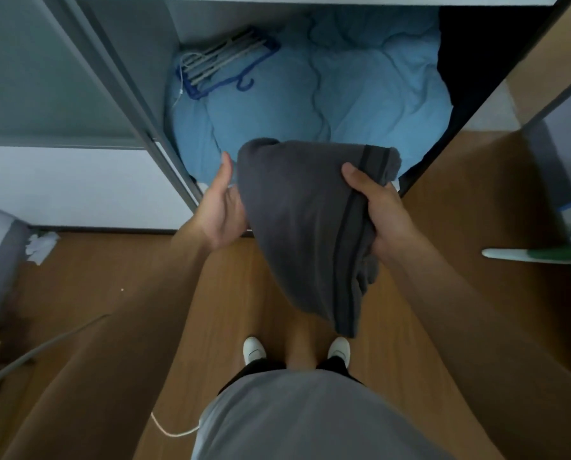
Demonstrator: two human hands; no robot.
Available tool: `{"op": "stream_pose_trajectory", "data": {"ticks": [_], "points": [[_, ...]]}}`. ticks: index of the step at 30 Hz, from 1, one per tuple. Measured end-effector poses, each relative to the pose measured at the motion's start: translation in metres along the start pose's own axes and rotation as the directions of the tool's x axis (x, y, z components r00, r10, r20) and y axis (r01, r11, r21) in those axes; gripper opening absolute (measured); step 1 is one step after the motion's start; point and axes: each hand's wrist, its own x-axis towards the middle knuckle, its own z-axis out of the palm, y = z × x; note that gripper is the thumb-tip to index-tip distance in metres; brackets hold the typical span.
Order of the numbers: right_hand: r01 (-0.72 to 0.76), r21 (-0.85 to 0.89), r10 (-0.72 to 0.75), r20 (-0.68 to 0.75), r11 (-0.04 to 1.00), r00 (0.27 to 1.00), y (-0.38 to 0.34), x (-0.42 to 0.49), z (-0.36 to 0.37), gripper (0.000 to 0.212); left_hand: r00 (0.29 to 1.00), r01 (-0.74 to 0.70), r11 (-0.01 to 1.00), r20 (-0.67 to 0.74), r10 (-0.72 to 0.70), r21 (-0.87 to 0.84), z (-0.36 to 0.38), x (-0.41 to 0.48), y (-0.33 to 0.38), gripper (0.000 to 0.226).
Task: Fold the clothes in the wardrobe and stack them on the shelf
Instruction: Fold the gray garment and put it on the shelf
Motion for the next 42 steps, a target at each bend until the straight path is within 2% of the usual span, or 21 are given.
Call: {"op": "stream_pose_trajectory", "data": {"ticks": [2, 5, 6, 9, 13, 16, 18, 19, 21, 23, 25, 27, 30, 33, 34, 36, 37, 38, 39, 41, 42], "points": [[-0.023, 0.008, 0.023, -0.013, 1.0, 1.0, -0.004, 0.001, 0.0, 0.051, 0.999, 0.032, 0.999, 0.021, -0.033, 0.044, -0.002, -0.001, -0.025, 0.068], [-0.097, 0.02, 0.097, -0.012, 0.995, 0.995, -0.012, 0.002, -0.005, 0.05, 0.997, 0.073, 0.953, -0.003, -0.076, 0.293, 0.008, 0.002, -0.036, 0.089], [-0.126, 0.024, 0.126, -0.02, 0.992, 0.992, -0.016, 0.003, -0.007, 0.047, 0.999, 0.04, 0.925, -0.041, -0.027, 0.377, 0.013, 0.005, -0.036, 0.083], [-0.2, -0.041, 0.194, -0.114, 0.979, 0.974, -0.023, 0.009, -0.015, 0.037, 0.956, -0.094, 0.851, -0.192, 0.222, 0.517, 0.025, 0.015, -0.03, 0.036], [-0.303, -0.1, 0.275, -0.224, 0.948, 0.935, -0.012, 0.017, -0.026, 0.018, 0.952, -0.182, 0.833, -0.12, 0.283, 0.522, 0.025, 0.013, -0.029, 0.028], [-0.337, -0.001, 0.33, -0.201, 0.941, 0.922, -0.003, 0.02, -0.028, 0.018, 0.998, -0.062, 0.932, 0.007, 0.063, 0.356, 0.006, 0.005, -0.033, 0.038], [-0.323, 0.046, 0.326, -0.156, 0.945, 0.932, 0.0, 0.022, -0.025, 0.029, 0.988, 0.12, 0.9, 0.035, -0.148, 0.42, 0.0, 0.0, -0.036, 0.052], [-0.314, 0.054, 0.318, -0.14, 0.948, 0.938, 0.001, 0.022, -0.023, 0.03, 0.981, 0.165, 0.867, 0.015, -0.195, 0.47, 0.0, -0.001, -0.038, 0.053], [-0.299, 0.04, 0.301, -0.135, 0.954, 0.944, 0.002, 0.024, -0.02, 0.019, 0.993, 0.115, 0.822, -0.07, -0.092, 0.558, 0.006, 0.003, -0.04, 0.046], [-0.292, -0.047, 0.279, -0.181, 0.955, 0.943, 0.0, 0.027, -0.02, 0.009, 0.975, 0.002, 0.778, -0.173, 0.137, 0.629, 0.013, 0.008, -0.037, 0.046], [-0.253, -0.229, 0.183, -0.287, 0.94, 0.94, -0.003, 0.034, -0.024, 0.015, 0.897, -0.06, 0.735, -0.286, 0.336, 0.675, 0.019, 0.01, -0.033, 0.035], [-0.242, -0.403, 0.098, -0.347, 0.883, 0.933, 0.001, 0.044, -0.029, 0.024, 0.815, -0.076, 0.715, -0.37, 0.446, 0.695, 0.022, 0.012, -0.032, 0.022], [-0.346, -0.554, 0.167, -0.348, 0.757, 0.922, 0.018, 0.054, -0.031, 0.031, 0.759, -0.119, 0.69, -0.383, 0.527, 0.714, 0.025, 0.01, -0.025, 0.012], [-0.374, -0.731, 0.241, -0.287, 0.571, 0.927, 0.031, 0.058, -0.028, 0.042, 0.78, -0.128, 0.676, -0.348, 0.521, 0.726, 0.021, 0.004, -0.01, 0.01], [-0.328, -0.827, 0.229, -0.247, 0.457, 0.942, 0.032, 0.058, -0.025, 0.044, 0.789, -0.123, 0.682, -0.346, 0.508, 0.721, 0.019, 0.001, -0.003, 0.002], [-0.172, -0.962, 0.129, -0.146, 0.214, 0.981, 0.029, 0.059, -0.015, 0.049, 0.814, -0.088, 0.686, -0.345, 0.467, 0.722, 0.015, -0.004, 0.01, 0.024], [-0.092, -0.982, 0.059, -0.083, 0.166, 0.995, 0.025, 0.059, -0.006, 0.055, 0.827, -0.081, 0.68, -0.332, 0.454, 0.729, 0.014, -0.006, 0.017, 0.029], [0.0, -0.982, 0.017, 0.003, 0.189, 1.0, 0.019, 0.058, 0.007, 0.061, 0.835, -0.08, 0.666, -0.316, 0.452, 0.741, 0.012, -0.007, 0.024, 0.026], [0.095, -0.958, 0.021, 0.104, 0.269, 0.994, 0.013, 0.055, 0.024, 0.062, 0.841, -0.09, 0.663, -0.3, 0.45, 0.743, 0.011, -0.009, 0.031, 0.019], [0.175, -0.87, 0.148, 0.269, 0.46, 0.952, 0.003, 0.045, 0.062, 0.05, 0.849, -0.118, 0.694, -0.291, 0.441, 0.71, 0.01, -0.009, 0.046, 0.014], [0.187, -0.864, 0.199, 0.309, 0.467, 0.93, 0.004, 0.043, 0.079, 0.045, 0.846, -0.129, 0.717, -0.302, 0.44, 0.685, 0.011, -0.009, 0.054, 0.016]]}}
